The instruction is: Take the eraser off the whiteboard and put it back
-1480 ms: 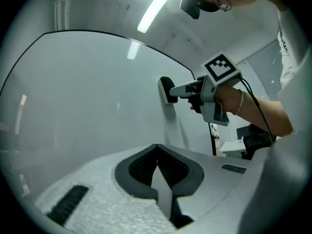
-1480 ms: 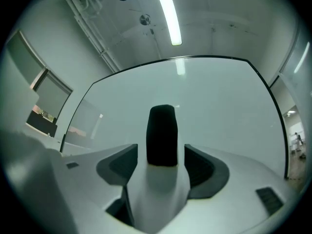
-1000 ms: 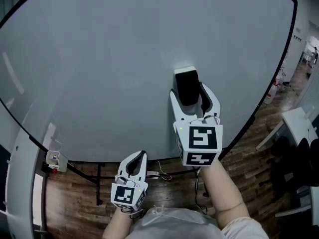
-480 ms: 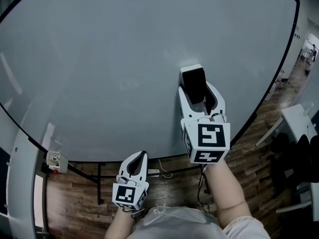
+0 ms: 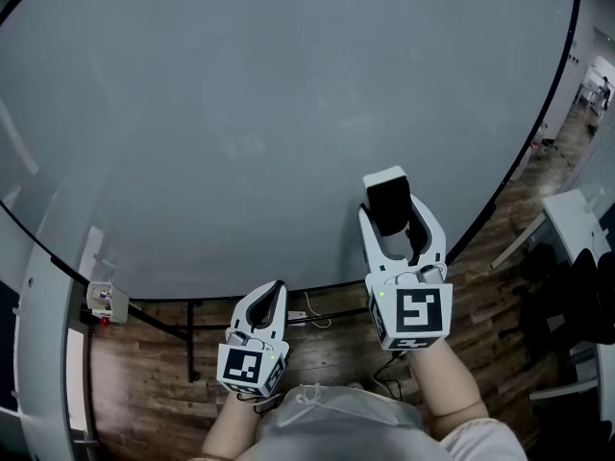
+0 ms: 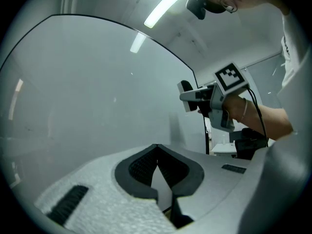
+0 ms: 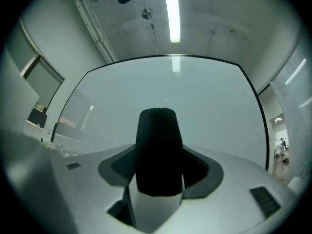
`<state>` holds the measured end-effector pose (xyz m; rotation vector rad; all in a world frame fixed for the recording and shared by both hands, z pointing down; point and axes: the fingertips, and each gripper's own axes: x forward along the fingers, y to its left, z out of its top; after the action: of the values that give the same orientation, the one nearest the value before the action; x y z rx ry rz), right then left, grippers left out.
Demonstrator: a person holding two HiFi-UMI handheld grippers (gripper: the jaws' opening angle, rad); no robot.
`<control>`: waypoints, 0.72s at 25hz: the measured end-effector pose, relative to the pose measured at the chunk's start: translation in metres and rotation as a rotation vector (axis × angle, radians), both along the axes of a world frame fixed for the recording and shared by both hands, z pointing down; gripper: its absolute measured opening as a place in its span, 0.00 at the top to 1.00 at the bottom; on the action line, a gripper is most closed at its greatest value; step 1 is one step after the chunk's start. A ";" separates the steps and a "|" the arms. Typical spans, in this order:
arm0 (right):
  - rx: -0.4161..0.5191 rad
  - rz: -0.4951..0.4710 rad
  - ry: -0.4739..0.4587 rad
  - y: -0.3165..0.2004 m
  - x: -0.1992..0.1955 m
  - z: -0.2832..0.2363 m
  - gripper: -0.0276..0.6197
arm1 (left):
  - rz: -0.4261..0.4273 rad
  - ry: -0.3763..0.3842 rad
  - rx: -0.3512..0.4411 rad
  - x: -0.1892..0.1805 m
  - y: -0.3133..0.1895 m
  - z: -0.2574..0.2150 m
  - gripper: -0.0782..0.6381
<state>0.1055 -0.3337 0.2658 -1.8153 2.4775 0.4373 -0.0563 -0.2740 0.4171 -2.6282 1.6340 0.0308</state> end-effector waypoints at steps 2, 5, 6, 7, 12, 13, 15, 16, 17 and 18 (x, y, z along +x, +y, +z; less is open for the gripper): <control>-0.045 0.000 -0.005 0.006 0.007 0.032 0.55 | 0.003 0.003 0.002 0.003 0.001 -0.002 0.87; -0.121 -0.013 -0.023 0.020 0.016 0.081 0.55 | 0.000 -0.004 0.010 0.008 0.006 -0.005 0.87; -0.143 -0.022 -0.036 0.026 0.018 0.098 0.55 | -0.004 -0.005 0.012 0.010 0.008 -0.006 0.87; -0.163 -0.036 -0.051 0.031 0.020 0.114 0.55 | -0.009 -0.002 0.014 0.012 0.010 -0.007 0.87; -0.270 -0.073 -0.089 0.052 0.021 0.173 0.55 | -0.014 0.007 -0.004 0.020 0.016 0.001 0.87; -0.286 -0.076 -0.092 0.054 0.021 0.180 0.55 | -0.012 0.007 -0.012 0.022 0.016 0.004 0.87; -0.307 -0.082 -0.095 0.057 0.021 0.188 0.55 | -0.011 0.009 -0.021 0.024 0.018 0.008 0.87; -0.311 -0.087 -0.098 0.058 0.020 0.190 0.55 | -0.012 0.009 -0.022 0.025 0.019 0.009 0.87; -0.312 -0.092 -0.102 0.059 0.020 0.191 0.55 | -0.013 0.006 -0.022 0.025 0.020 0.009 0.87; -0.310 -0.096 -0.103 0.059 0.020 0.190 0.55 | -0.016 -0.004 -0.020 0.026 0.020 0.009 0.87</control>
<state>0.1251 -0.2747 0.4563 -1.7496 2.6643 -0.0483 -0.0302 -0.2538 0.4258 -2.6279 1.6623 0.0093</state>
